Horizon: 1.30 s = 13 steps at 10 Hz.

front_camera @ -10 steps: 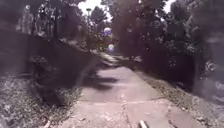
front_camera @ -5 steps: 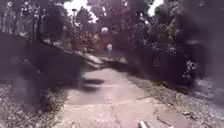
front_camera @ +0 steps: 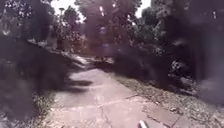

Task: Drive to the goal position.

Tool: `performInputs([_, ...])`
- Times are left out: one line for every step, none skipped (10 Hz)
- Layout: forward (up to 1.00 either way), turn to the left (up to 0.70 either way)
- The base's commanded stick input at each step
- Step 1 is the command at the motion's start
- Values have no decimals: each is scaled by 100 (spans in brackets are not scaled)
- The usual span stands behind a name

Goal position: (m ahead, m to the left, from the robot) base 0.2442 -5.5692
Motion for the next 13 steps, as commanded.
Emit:
performInputs([0, -50])
performInputs([0, -50])
performInputs([0, -50])
performInputs([0, -50])
performInputs([0, -50])
performInputs([0, -50])
performInputs([0, -50])
performInputs([0, -50])
performInputs([0, -50])
performInputs([0, -50])
performInputs([0, -50])
performInputs([0, -50])
performInputs([0, -50])
